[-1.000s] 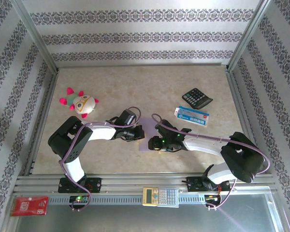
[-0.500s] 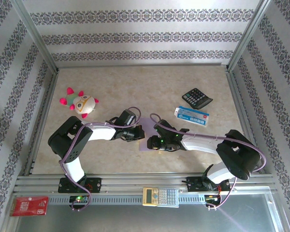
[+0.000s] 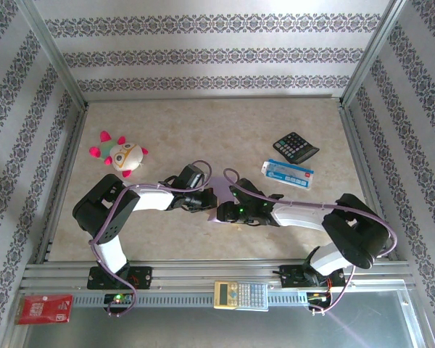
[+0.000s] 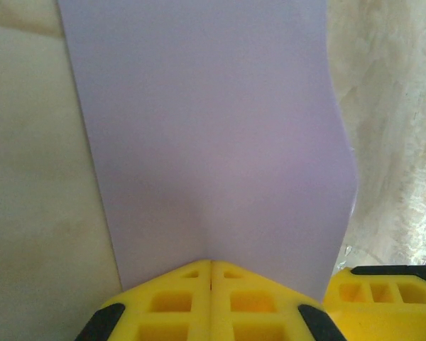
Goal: Fold a paper plane with a square sheet of paper (pick it up from the middle)
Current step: First fold in half a square sheet of paper at the center of the table, then fold the triangle a second time at the center of the table.
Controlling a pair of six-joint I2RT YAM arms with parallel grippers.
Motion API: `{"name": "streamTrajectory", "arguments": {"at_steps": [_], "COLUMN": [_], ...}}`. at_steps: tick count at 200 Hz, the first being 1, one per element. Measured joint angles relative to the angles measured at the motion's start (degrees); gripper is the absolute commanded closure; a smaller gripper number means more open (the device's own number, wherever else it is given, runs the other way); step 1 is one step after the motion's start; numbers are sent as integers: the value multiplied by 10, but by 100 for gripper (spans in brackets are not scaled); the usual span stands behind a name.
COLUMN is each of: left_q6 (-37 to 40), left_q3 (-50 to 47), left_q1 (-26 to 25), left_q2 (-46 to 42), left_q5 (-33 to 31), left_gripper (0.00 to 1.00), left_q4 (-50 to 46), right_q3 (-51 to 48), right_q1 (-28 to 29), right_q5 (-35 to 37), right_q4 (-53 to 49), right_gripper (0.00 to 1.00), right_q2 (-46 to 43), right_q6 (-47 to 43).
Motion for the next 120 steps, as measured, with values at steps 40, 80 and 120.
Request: {"name": "streamTrajectory", "arguments": {"at_steps": [40,80,120], "left_q6": [0,0,0], "left_q3": [0,0,0], "left_q1": [0,0,0], "left_q2": [1,1,2], "left_q5": [2,3,3], "left_gripper": [97,97,97], "left_q4": [1,2,2], "right_q3": [-17,-26,-27], "right_q1": [-4,-11,-12], "right_q5": [0,-7,-14], "right_q4": [11,19,32], "right_gripper": [50,50,50], "right_q2": [-20,-22,-30], "right_q6": [0,-2,-3]}}
